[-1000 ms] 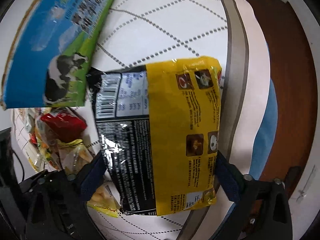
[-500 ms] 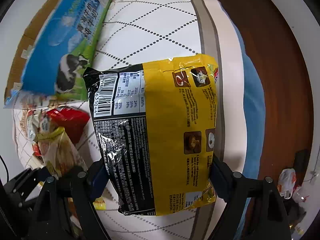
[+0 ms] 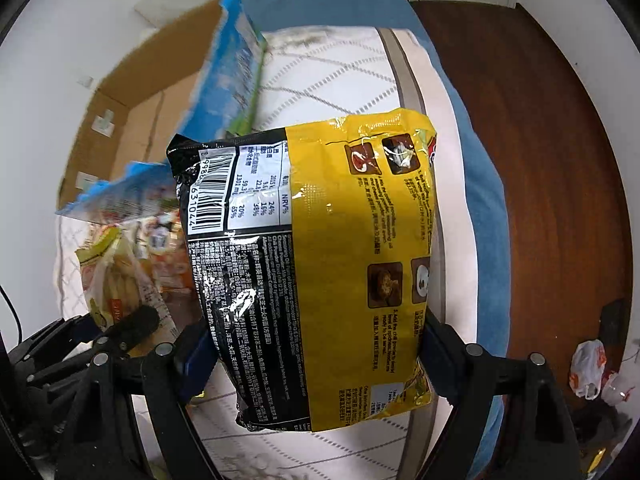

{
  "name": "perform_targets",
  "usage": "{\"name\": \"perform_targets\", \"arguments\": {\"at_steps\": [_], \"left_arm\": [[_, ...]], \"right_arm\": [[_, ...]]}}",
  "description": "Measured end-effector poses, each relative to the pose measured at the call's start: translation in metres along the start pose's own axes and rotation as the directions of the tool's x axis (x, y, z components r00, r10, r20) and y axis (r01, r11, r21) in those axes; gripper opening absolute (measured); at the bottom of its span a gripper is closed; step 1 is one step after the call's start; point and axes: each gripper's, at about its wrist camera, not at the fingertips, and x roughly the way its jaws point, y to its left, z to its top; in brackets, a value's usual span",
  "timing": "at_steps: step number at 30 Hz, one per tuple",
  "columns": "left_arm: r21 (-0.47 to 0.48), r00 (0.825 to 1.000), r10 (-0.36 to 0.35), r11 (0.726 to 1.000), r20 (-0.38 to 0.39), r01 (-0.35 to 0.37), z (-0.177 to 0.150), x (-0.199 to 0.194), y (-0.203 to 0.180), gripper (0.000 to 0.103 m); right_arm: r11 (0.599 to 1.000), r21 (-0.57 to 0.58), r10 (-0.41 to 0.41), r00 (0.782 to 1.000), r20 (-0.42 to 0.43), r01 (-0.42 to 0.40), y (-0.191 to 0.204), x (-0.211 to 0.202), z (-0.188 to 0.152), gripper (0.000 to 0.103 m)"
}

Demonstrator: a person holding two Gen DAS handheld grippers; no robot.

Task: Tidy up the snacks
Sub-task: 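Carry both bags over the cardboard box and lower them inside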

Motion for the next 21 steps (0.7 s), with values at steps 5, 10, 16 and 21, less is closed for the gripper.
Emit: {"name": "perform_targets", "arguments": {"at_steps": [5,10,16,21], "left_arm": [[0.002,0.995,-0.042,0.999,0.089,0.042,0.028,-0.062,0.021,0.043],[0.005,0.987,-0.075,0.997,0.143,0.075,0.071,-0.102,0.056,0.043],[0.015,0.988,-0.039,0.999,0.148,0.038,0.134,-0.097,0.105,0.043],[0.021,0.994,-0.013,1.0,0.11,0.01,0.182,-0.062,0.142,0.043]], "right_arm": [[0.999,-0.01,0.054,0.996,0.07,-0.054,0.023,-0.053,0.004,0.088],[0.994,-0.026,0.106,0.985,0.135,-0.103,0.067,-0.092,0.026,0.088],[0.997,-0.029,0.076,0.983,0.168,-0.072,0.13,-0.085,0.076,0.088],[0.999,-0.021,0.033,0.989,0.142,-0.03,0.17,-0.05,0.121,0.088]]}}
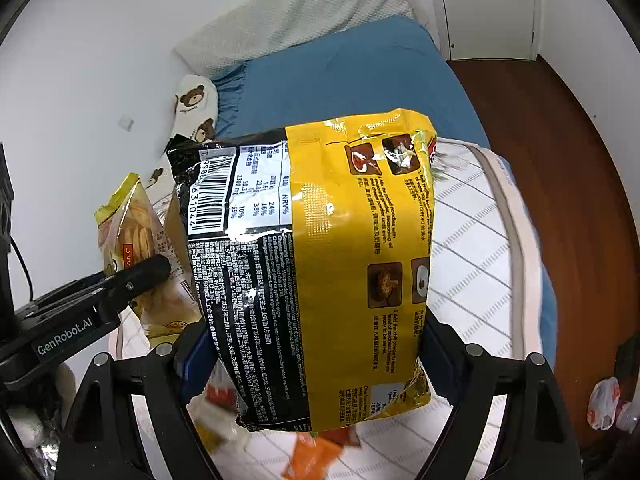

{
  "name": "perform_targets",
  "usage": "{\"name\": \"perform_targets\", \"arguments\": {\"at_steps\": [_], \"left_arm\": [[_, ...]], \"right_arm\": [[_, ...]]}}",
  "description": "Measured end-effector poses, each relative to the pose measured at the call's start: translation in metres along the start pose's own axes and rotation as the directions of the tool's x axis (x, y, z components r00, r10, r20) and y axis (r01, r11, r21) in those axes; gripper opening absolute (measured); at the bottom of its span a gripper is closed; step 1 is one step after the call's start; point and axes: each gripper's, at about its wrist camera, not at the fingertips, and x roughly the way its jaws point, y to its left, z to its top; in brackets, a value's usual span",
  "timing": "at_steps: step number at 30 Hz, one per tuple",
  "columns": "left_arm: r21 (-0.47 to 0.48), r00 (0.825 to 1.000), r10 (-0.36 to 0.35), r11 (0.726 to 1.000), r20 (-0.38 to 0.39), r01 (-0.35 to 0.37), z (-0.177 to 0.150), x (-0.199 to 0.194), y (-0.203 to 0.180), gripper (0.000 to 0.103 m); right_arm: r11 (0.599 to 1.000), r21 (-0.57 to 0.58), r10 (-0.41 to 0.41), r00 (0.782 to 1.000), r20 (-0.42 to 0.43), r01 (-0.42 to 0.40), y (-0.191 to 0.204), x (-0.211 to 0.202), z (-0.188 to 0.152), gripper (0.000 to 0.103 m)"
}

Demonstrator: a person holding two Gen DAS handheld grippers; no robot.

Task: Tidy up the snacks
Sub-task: 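Carry both bags over the cardboard box and lower them inside, then open both tools to release the bags and lift out of the box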

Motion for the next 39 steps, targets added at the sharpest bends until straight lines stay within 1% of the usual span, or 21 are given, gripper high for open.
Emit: {"name": "perform_targets", "arguments": {"at_steps": [5,9,12,15,17,23,27,29,30,31,32,33,34,39], "left_arm": [[0.004,0.998,0.007,1.0,-0.066,-0.007,0.038,0.047,0.025,0.043],[0.018,0.992,0.01,1.0,-0.129,-0.008,0.054,0.084,0.034,0.043],[0.03,0.983,0.018,0.999,-0.184,-0.013,0.061,0.115,0.039,0.043],[0.021,0.976,0.021,1.0,-0.216,-0.017,0.064,0.137,0.045,0.043],[0.02,0.972,0.016,1.0,-0.233,-0.011,0.065,0.148,0.047,0.043],[0.048,0.967,0.027,0.999,-0.254,-0.015,0.066,0.171,0.048,0.044],[0.082,0.964,0.039,0.996,-0.263,-0.018,0.07,0.179,0.043,0.044],[0.088,0.962,0.035,0.996,-0.272,-0.011,0.073,0.182,0.042,0.045],[0.078,0.963,0.024,0.997,-0.268,-0.003,0.074,0.182,0.043,0.05],[0.069,0.965,0.014,0.998,-0.261,0.004,0.076,0.181,0.045,0.062],[0.065,0.969,0.011,0.998,-0.247,0.005,0.078,0.179,0.046,0.069],[0.061,0.971,0.011,0.998,-0.238,0.004,0.079,0.177,0.047,0.081],[0.055,0.974,0.008,0.999,-0.226,0.005,0.08,0.174,0.049,0.086],[0.041,0.987,0.004,0.999,-0.162,0.003,0.075,0.148,0.053,0.086]], "right_arm": [[0.998,-0.015,-0.06,0.997,-0.043,0.059,0.021,0.048,0.02,0.088],[0.995,-0.023,-0.103,0.991,-0.088,0.101,0.032,0.094,0.039,0.088],[0.992,-0.019,-0.126,0.985,-0.118,0.125,0.03,0.118,0.042,0.088],[0.99,-0.012,-0.139,0.98,-0.142,0.138,0.028,0.134,0.046,0.088],[0.989,-0.014,-0.146,0.978,-0.152,0.145,0.033,0.152,0.049,0.088],[0.983,-0.012,-0.181,0.968,-0.171,0.182,0.034,0.172,0.054,0.088],[0.985,0.003,-0.167,0.965,-0.204,0.171,0.031,0.187,0.051,0.089],[0.986,0.003,-0.163,0.96,-0.229,0.168,0.03,0.196,0.053,0.089],[0.984,-0.003,-0.172,0.958,-0.231,0.176,0.031,0.199,0.053,0.092],[0.982,-0.012,-0.185,0.957,-0.222,0.187,0.032,0.199,0.053,0.095],[0.981,-0.018,-0.192,0.958,-0.212,0.193,0.033,0.198,0.053,0.097],[0.981,-0.03,-0.195,0.96,-0.2,0.193,0.036,0.195,0.053,0.097],[0.98,-0.037,-0.199,0.96,-0.195,0.195,0.037,0.193,0.052,0.098],[0.978,-0.042,-0.207,0.965,-0.159,0.203,0.042,0.172,0.045,0.098]]}}
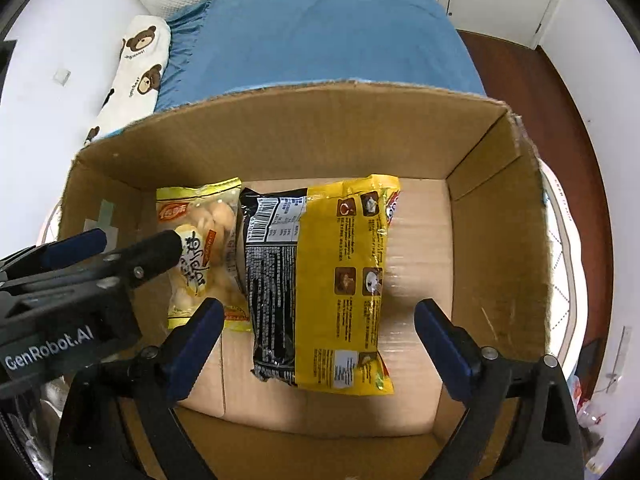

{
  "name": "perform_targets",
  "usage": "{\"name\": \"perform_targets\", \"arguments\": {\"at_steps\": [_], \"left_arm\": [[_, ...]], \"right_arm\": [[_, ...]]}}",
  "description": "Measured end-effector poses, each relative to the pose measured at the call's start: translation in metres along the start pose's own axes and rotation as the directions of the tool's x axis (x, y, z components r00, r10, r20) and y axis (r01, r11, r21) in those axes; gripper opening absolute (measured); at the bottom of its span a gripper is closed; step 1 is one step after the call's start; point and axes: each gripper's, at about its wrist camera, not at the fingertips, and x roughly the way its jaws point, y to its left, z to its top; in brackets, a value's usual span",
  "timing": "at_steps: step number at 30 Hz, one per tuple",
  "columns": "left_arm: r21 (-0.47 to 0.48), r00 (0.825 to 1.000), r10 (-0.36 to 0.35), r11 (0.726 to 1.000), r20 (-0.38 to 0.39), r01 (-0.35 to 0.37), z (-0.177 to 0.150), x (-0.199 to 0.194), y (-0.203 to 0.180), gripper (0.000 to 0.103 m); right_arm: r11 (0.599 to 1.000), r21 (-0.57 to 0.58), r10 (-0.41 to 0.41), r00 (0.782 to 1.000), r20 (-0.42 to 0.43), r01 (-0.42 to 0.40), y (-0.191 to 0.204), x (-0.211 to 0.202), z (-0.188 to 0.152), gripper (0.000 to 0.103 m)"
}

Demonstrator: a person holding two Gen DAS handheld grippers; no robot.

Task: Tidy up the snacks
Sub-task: 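Open both tools to release the bags and lift out of the box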

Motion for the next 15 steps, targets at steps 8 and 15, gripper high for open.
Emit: {"name": "perform_targets", "arguments": {"at_steps": [8,15], "left_arm": [[0.004,0.99,0.024,1.0,0.14,-0.025,-0.045,-0.056,-0.001,0.086],[0.007,0.958,0.035,0.999,0.283,-0.039,-0.096,-0.113,-0.004,0.086]], "right_arm": [[0.998,-0.008,-0.062,0.991,0.118,0.064,-0.004,-0.053,-0.04,0.098],[0.996,-0.029,-0.079,0.967,0.241,0.088,-0.005,-0.108,-0.086,0.098]]}}
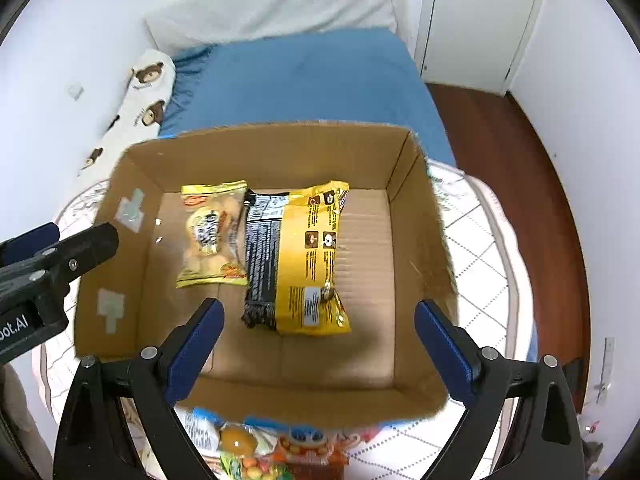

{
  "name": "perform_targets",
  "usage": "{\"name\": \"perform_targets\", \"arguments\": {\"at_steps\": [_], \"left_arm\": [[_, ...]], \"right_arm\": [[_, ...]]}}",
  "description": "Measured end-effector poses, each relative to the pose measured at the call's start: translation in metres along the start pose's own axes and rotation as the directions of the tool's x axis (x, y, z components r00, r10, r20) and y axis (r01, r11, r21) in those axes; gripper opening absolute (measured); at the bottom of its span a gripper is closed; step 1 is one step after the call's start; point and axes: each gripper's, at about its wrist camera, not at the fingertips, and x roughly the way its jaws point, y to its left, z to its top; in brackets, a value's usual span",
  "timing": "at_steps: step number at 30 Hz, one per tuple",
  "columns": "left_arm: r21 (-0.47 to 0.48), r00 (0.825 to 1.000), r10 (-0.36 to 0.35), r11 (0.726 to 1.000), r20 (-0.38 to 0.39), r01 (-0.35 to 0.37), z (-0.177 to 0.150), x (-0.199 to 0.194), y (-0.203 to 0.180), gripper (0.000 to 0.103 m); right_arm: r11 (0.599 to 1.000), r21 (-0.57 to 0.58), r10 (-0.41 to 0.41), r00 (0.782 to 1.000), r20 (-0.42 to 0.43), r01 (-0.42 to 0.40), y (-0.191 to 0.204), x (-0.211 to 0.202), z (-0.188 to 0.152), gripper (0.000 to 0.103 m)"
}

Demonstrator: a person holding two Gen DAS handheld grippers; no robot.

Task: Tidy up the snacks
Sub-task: 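Open both tools to release the bags and lift out of the box, then grasp the white bread packet with left tool while right tool grasps orange bag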

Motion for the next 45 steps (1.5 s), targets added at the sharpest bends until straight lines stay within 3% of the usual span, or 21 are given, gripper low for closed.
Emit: {"name": "perform_targets", "arguments": {"at_steps": [10,17,24,28,32,36,39,41,42,44,45], "left_arm": [[0.038,0.991,-0.014,0.999,0.13,0.01,-0.05,-0.082,-0.008,0.086],[0.035,0.984,0.006,0.999,0.178,-0.012,-0.08,-0.11,-0.012,0.086],[0.037,0.987,0.029,0.999,0.159,-0.035,-0.107,-0.108,-0.013,0.086],[0.006,0.994,0.054,0.999,0.093,-0.054,-0.133,-0.09,-0.005,0.086],[-0.025,0.995,0.097,0.995,-0.012,-0.098,-0.166,-0.061,0.013,0.086],[-0.01,0.976,0.165,0.986,-0.139,-0.168,-0.207,-0.028,0.036,0.086],[-0.013,0.949,0.183,0.981,-0.258,-0.192,-0.241,-0.004,0.056,0.086],[-0.08,0.928,0.128,0.983,-0.35,-0.166,-0.261,0.009,0.071,0.086],[-0.145,0.914,0.069,0.98,-0.399,-0.137,-0.27,0.016,0.079,0.086],[-0.293,0.885,-0.067,0.953,-0.461,-0.08,-0.284,0.028,0.091,0.086],[-0.375,0.872,-0.136,0.925,-0.471,-0.058,-0.289,0.032,0.095,0.086]], "right_arm": [[1.0,0.003,0.018,0.991,0.131,-0.019,0.003,-0.082,-0.044,0.098],[0.996,0.027,0.083,0.988,0.132,-0.088,0.002,-0.106,-0.074,0.098],[0.993,0.047,0.108,0.991,0.08,-0.112,-0.005,-0.099,-0.108,0.098],[0.987,0.074,0.148,0.989,-0.021,-0.146,-0.009,-0.072,-0.135,0.098],[0.982,0.102,0.176,0.97,-0.166,-0.16,-0.011,-0.031,-0.171,0.098],[0.976,0.132,0.205,0.927,-0.313,-0.172,-0.009,0.01,-0.208,0.098],[0.977,0.133,0.21,0.887,-0.411,-0.169,-0.002,0.039,-0.237,0.098],[0.976,0.142,0.212,0.859,-0.466,-0.164,0.001,0.056,-0.253,0.098],[0.976,0.148,0.213,0.843,-0.494,-0.16,0.002,0.065,-0.262,0.098],[0.976,0.158,0.214,0.824,-0.524,-0.153,0.004,0.076,-0.272,0.098],[0.975,0.165,0.216,0.817,-0.535,-0.15,0.004,0.081,-0.276,0.098]]}}
